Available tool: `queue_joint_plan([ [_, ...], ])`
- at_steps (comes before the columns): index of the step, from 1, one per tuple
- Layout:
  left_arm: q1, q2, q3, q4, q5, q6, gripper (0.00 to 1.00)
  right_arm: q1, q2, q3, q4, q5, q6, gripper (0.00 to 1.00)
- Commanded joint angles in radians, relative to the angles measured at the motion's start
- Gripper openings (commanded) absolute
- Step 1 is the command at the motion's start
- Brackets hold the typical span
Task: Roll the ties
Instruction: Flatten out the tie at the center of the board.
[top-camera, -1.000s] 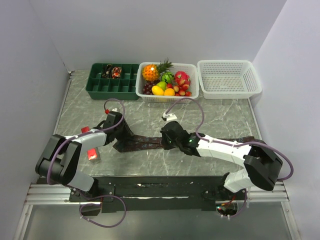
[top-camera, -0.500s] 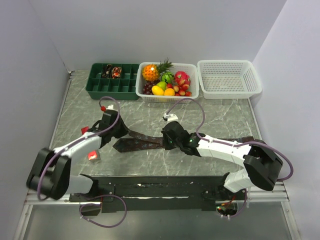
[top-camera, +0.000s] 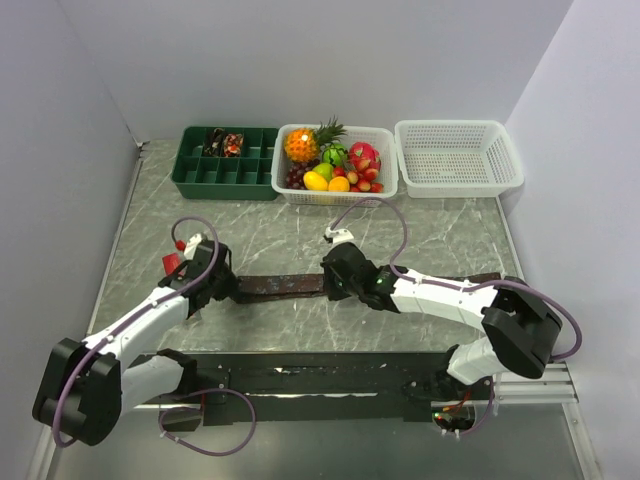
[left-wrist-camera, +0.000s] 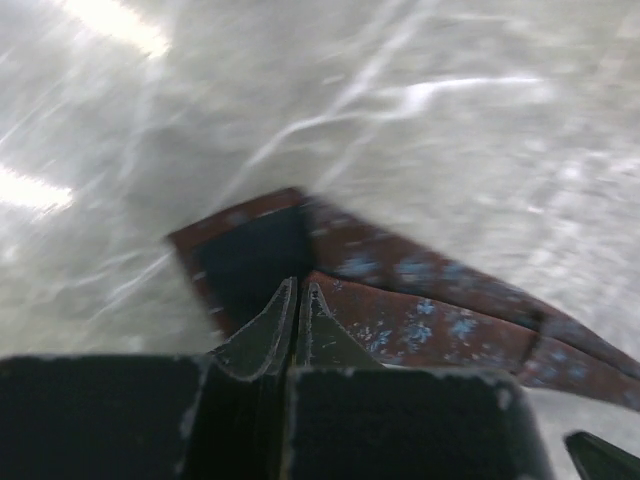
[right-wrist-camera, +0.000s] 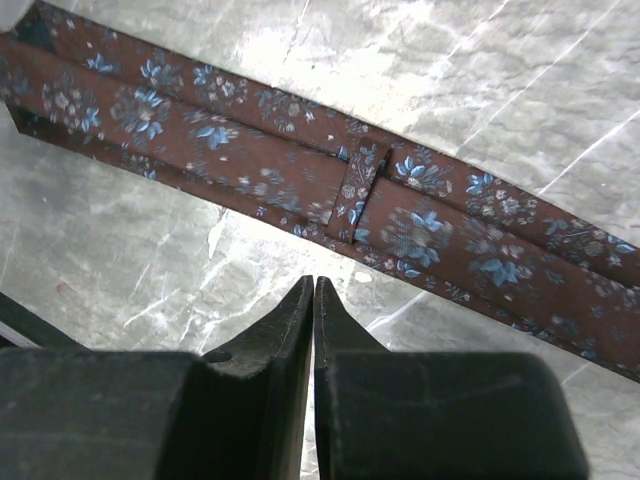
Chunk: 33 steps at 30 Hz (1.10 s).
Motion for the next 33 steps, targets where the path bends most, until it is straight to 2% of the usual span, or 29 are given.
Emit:
queue_joint_plan([
  [1, 0.002, -0.017, -0.033, -0.056, -0.058, -0.089, 0.01, -0.008, 0.014, 0.024, 0.034, -0.012, -0.006, 0.11],
  [4, 0.002, -0.016, -0.061, -0.031, -0.049, -0.099, 0.01, -0.006, 0.015, 0.024, 0.038, -0.019, -0.006, 0.11],
  [6, 0.001, -0.007, -0.064, 0.010, -0.041, -0.065, 0.08, -0.006, 0.017, 0.025, 0.044, -0.028, -0.008, 0.12],
  [9, 0.001, -0.011, -0.055, 0.035, -0.052, -0.040, 0.14, -0.006, 0.023, 0.024, 0.061, -0.050, -0.005, 0.12],
  [12, 0.001, -0.031, -0.052, 0.063, -0.046, -0.013, 0.12, -0.005, 0.028, 0.024, 0.064, -0.055, -0.005, 0.13],
  [15, 0.001, -0.054, -0.061, 0.084, -0.047, -0.007, 0.03, -0.005, 0.029, 0.024, 0.067, -0.058, -0.006, 0.13],
  [16, 0.001, -0.054, -0.064, 0.086, -0.054, -0.008, 0.03, -0.005, 0.032, 0.024, 0.069, -0.058, -0.005, 0.13],
  [20, 0.001, -0.031, -0.064, 0.070, -0.081, -0.023, 0.12, -0.003, 0.041, 0.028, 0.081, -0.075, -0.005, 0.13],
  [22, -0.001, -0.010, -0.052, 0.061, -0.086, -0.025, 0.21, -0.003, 0.051, 0.032, 0.087, -0.088, -0.005, 0.13],
  [23, -0.001, -0.007, -0.037, 0.038, -0.092, -0.025, 0.30, -0.001, 0.055, 0.038, 0.087, -0.088, -0.003, 0.13],
  [24, -0.007, -0.005, -0.027, 0.020, -0.104, -0.030, 0.56, -0.001, 0.060, 0.039, 0.084, -0.088, 0.000, 0.13],
  [27, -0.021, -0.031, -0.004, -0.034, -0.139, -0.046, 0.80, -0.006, 0.037, 0.030, 0.075, -0.058, 0.012, 0.14],
  [29, -0.027, -0.048, 0.009, -0.062, -0.149, -0.056, 0.83, -0.011, 0.012, 0.003, 0.096, -0.041, 0.012, 0.15],
  [30, -0.030, -0.065, 0.011, -0.084, -0.150, -0.057, 0.95, -0.011, -0.007, -0.004, 0.104, -0.038, 0.009, 0.16],
  [33, -0.039, -0.086, 0.019, -0.134, -0.178, -0.092, 0.98, -0.011, -0.005, -0.007, 0.150, -0.076, 0.001, 0.18],
])
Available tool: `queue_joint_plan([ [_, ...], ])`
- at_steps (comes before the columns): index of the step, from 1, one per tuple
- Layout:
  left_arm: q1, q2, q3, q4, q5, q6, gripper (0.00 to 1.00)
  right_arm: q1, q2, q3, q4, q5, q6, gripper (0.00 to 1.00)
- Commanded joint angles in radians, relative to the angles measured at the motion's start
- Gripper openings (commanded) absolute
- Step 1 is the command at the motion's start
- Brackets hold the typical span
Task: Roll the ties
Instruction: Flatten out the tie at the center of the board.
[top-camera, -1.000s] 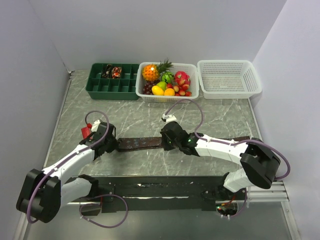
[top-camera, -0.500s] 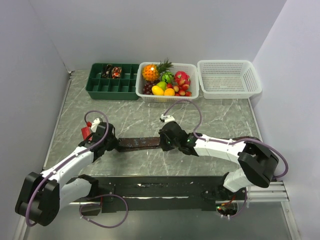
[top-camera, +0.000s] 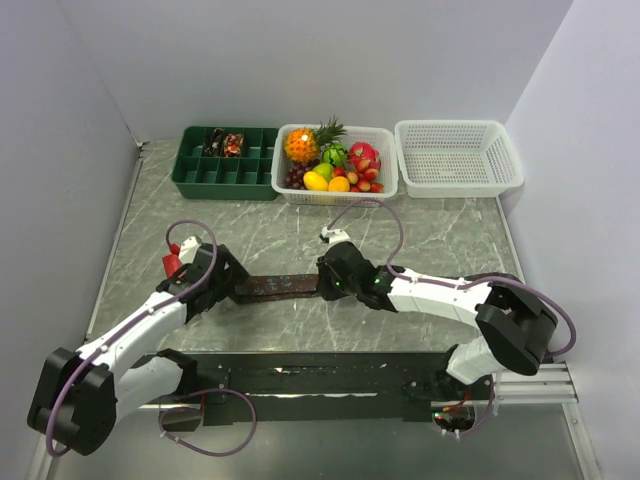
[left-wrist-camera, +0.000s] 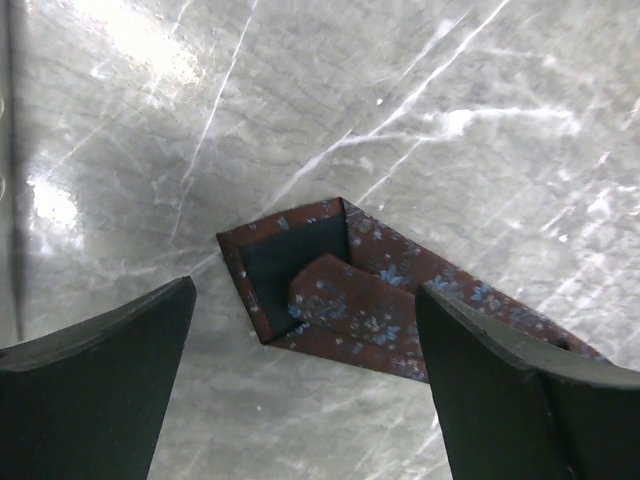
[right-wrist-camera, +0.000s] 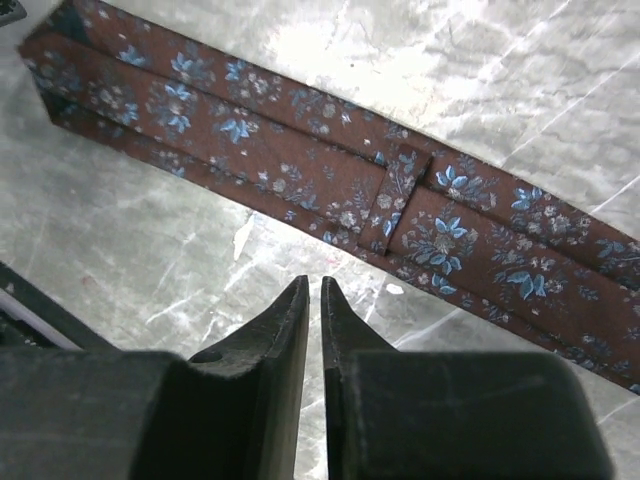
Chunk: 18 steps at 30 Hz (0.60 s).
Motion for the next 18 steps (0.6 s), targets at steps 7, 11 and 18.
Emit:
queue_joint_plan([
  [7, -0.011, -0.041, -0.030, -0.024, 0.000, -0.109, 0.92, 0.016, 0.089, 0.105, 0.139, -0.112, -0.014, 0.18],
  [11, -0.010, -0.021, -0.060, 0.007, -0.003, -0.106, 0.92, 0.028, 0.177, 0.161, 0.165, -0.155, -0.006, 0.18],
  [18, -0.008, -0.012, -0.103, 0.100, 0.009, -0.120, 0.82, 0.030, 0.305, 0.273, 0.196, -0.226, 0.035, 0.17],
])
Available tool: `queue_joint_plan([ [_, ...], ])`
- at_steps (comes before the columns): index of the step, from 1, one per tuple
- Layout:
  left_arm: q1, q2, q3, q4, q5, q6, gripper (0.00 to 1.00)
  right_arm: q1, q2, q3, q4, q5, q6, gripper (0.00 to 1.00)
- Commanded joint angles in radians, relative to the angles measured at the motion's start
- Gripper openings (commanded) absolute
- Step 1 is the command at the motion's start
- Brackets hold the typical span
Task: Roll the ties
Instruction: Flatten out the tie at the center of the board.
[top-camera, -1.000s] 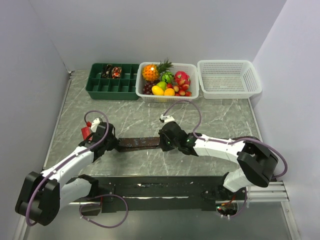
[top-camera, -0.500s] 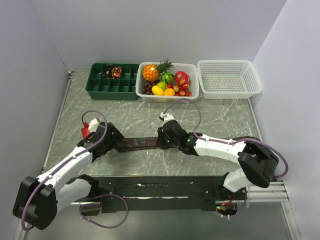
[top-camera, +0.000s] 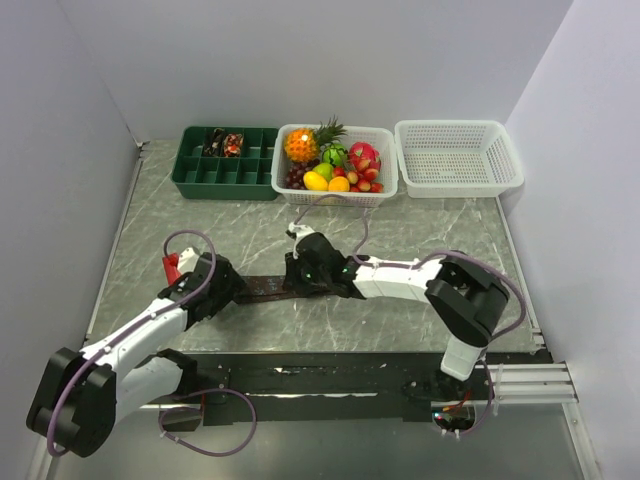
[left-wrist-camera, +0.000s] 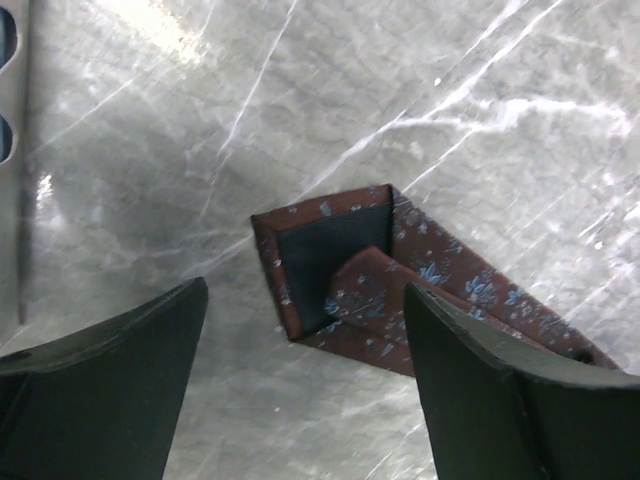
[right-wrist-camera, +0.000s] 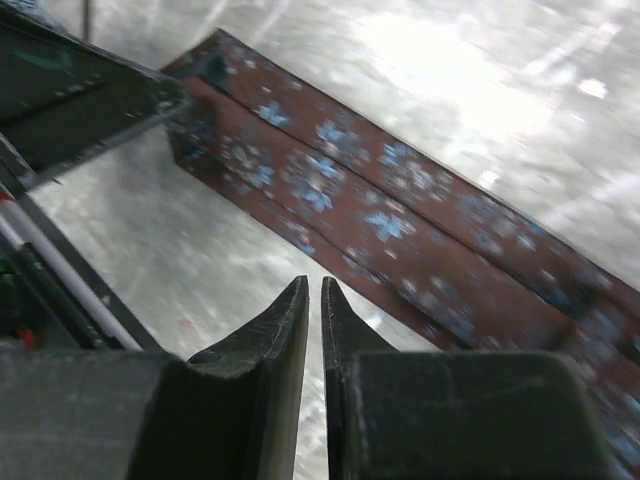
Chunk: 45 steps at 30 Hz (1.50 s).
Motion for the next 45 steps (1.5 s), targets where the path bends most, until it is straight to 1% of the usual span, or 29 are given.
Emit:
queue_joint_plan([
  [1, 0.000, 0.009, -0.041, 0.096, 0.016, -0.037, 0.81, 0.006, 0.065, 0.094, 0.059, -0.054, 0.030, 0.17],
  [2, 0.000, 0.017, -0.047, 0.121, 0.019, -0.039, 0.76, 0.008, 0.079, 0.103, 0.060, -0.057, 0.032, 0.17],
  [4, -0.002, 0.029, -0.058, 0.141, 0.019, -0.046, 0.71, 0.008, 0.122, 0.145, 0.056, -0.070, 0.039, 0.17],
  [5, 0.000, 0.042, -0.060, 0.150, 0.020, -0.048, 0.65, 0.008, 0.136, 0.159, 0.053, -0.073, 0.042, 0.17],
  [10, -0.002, 0.078, -0.054, 0.173, 0.005, -0.054, 0.59, 0.019, 0.226, 0.232, 0.041, -0.090, 0.067, 0.17],
  [11, 0.000, 0.085, -0.052, 0.173, -0.001, -0.053, 0.55, 0.020, 0.235, 0.238, 0.037, -0.093, 0.069, 0.17],
  [17, -0.002, 0.066, -0.060, 0.181, -0.004, -0.053, 0.49, 0.034, 0.298, 0.278, 0.025, -0.087, 0.079, 0.17],
  [19, -0.002, 0.055, -0.066, 0.184, -0.003, -0.053, 0.42, 0.039, 0.312, 0.294, 0.016, -0.076, 0.082, 0.17],
  [23, -0.002, 0.060, -0.066, 0.178, -0.004, -0.060, 0.35, 0.042, 0.338, 0.329, -0.019, -0.062, 0.075, 0.16],
  [24, -0.002, 0.063, -0.060, 0.173, -0.010, -0.065, 0.36, 0.042, 0.344, 0.338, -0.031, -0.061, 0.076, 0.16],
  [25, 0.000, 0.071, -0.057, 0.169, -0.015, -0.066, 0.40, 0.042, 0.352, 0.341, -0.039, -0.057, 0.078, 0.16],
  [27, 0.000, 0.071, -0.041, 0.146, -0.029, -0.074, 0.52, 0.043, 0.354, 0.340, -0.042, -0.054, 0.081, 0.16],
  [28, 0.000, 0.060, -0.037, 0.141, -0.033, -0.074, 0.64, 0.042, 0.357, 0.340, -0.051, -0.044, 0.087, 0.16],
  [30, 0.007, 0.048, -0.026, 0.123, -0.041, -0.076, 0.72, 0.042, 0.357, 0.340, -0.058, -0.047, 0.087, 0.16],
  [31, 0.015, 0.039, -0.024, 0.121, -0.038, -0.071, 0.73, 0.042, 0.354, 0.335, -0.055, -0.044, 0.087, 0.16],
  [33, 0.038, 0.039, -0.029, 0.124, -0.031, -0.071, 0.70, 0.042, 0.352, 0.324, -0.045, -0.048, 0.090, 0.16],
  [34, 0.047, 0.046, -0.035, 0.133, -0.012, -0.069, 0.63, 0.042, 0.349, 0.324, -0.044, -0.048, 0.092, 0.16],
  [37, 0.064, 0.078, -0.049, 0.178, 0.018, -0.060, 0.51, 0.042, 0.354, 0.335, -0.050, -0.057, 0.093, 0.16],
  [45, 0.065, 0.120, -0.092, 0.313, 0.045, -0.050, 0.45, 0.037, 0.364, 0.340, -0.050, -0.084, 0.099, 0.15],
])
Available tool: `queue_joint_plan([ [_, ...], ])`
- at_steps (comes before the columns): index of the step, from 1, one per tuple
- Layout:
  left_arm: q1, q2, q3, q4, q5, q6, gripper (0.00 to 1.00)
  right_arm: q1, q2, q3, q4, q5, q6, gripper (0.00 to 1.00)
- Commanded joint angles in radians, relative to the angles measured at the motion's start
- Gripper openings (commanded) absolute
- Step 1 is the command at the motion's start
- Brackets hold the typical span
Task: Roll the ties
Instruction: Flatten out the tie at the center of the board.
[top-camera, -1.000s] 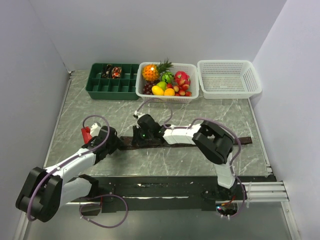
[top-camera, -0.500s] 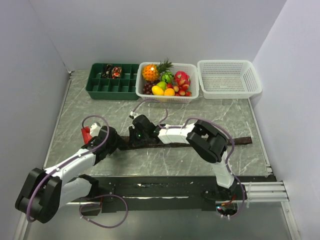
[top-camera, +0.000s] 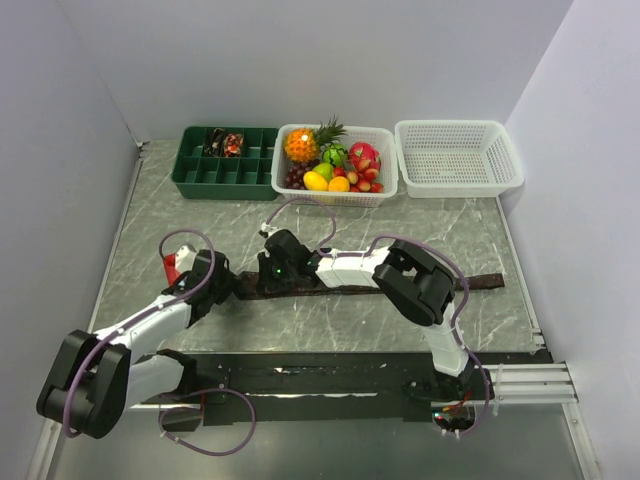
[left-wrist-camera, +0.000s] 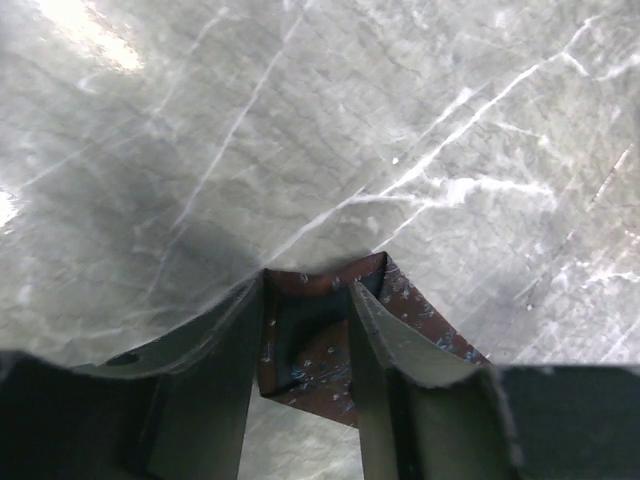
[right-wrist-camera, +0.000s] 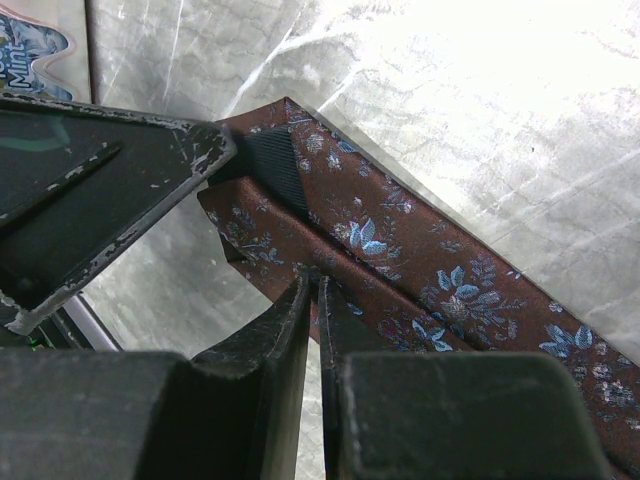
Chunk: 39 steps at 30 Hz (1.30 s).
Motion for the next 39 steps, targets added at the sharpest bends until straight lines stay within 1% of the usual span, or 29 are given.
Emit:
queue_joint_plan([
  [1, 0.003, 0.027, -0.048, 0.078, 0.036, 0.017, 0.43, 0.002, 0.024, 0.030, -0.035, -0.005, 0.003, 0.15],
  [3, 0.003, 0.041, -0.053, 0.101, 0.048, 0.025, 0.40, -0.001, 0.023, 0.028, -0.032, -0.008, 0.003, 0.15],
  [6, 0.003, 0.069, -0.048, 0.141, 0.070, 0.038, 0.29, -0.002, 0.029, 0.034, -0.039, -0.018, 0.002, 0.15],
  [7, 0.003, 0.081, -0.047, 0.146, 0.073, 0.041, 0.20, -0.004, 0.029, 0.034, -0.041, -0.021, 0.002, 0.15],
  [9, 0.003, 0.089, -0.040, 0.153, 0.082, 0.051, 0.09, -0.007, 0.030, 0.034, -0.042, -0.024, 0.000, 0.15],
  [10, 0.003, 0.090, -0.039, 0.152, 0.087, 0.054, 0.01, -0.007, 0.029, 0.034, -0.042, -0.024, 0.000, 0.15],
  [15, 0.002, 0.029, -0.043, 0.160, 0.105, 0.087, 0.01, -0.011, 0.030, 0.042, -0.049, -0.030, -0.001, 0.15],
  [19, 0.002, -0.086, -0.040, 0.118, 0.108, 0.113, 0.01, -0.011, 0.032, 0.050, -0.052, -0.024, 0.007, 0.16],
  [21, 0.000, -0.112, -0.024, 0.080, 0.120, 0.140, 0.01, -0.011, 0.033, 0.053, -0.052, -0.024, 0.007, 0.15],
  [23, -0.004, -0.137, -0.020, 0.078, 0.140, 0.156, 0.01, -0.011, 0.033, 0.057, -0.050, -0.022, 0.008, 0.15],
  [28, -0.037, -0.102, -0.011, 0.078, 0.128, 0.153, 0.01, -0.015, 0.047, 0.079, -0.055, -0.030, 0.008, 0.15],
  [32, -0.087, -0.074, -0.013, 0.139, 0.152, 0.140, 0.01, -0.019, 0.046, 0.082, -0.055, -0.030, 0.008, 0.15],
  [35, -0.113, -0.069, -0.016, 0.178, 0.154, 0.100, 0.01, -0.028, 0.040, 0.063, -0.047, -0.036, 0.014, 0.15],
  [39, -0.126, -0.071, -0.025, 0.198, 0.156, 0.066, 0.01, -0.041, 0.026, 0.037, -0.027, -0.045, 0.022, 0.15],
])
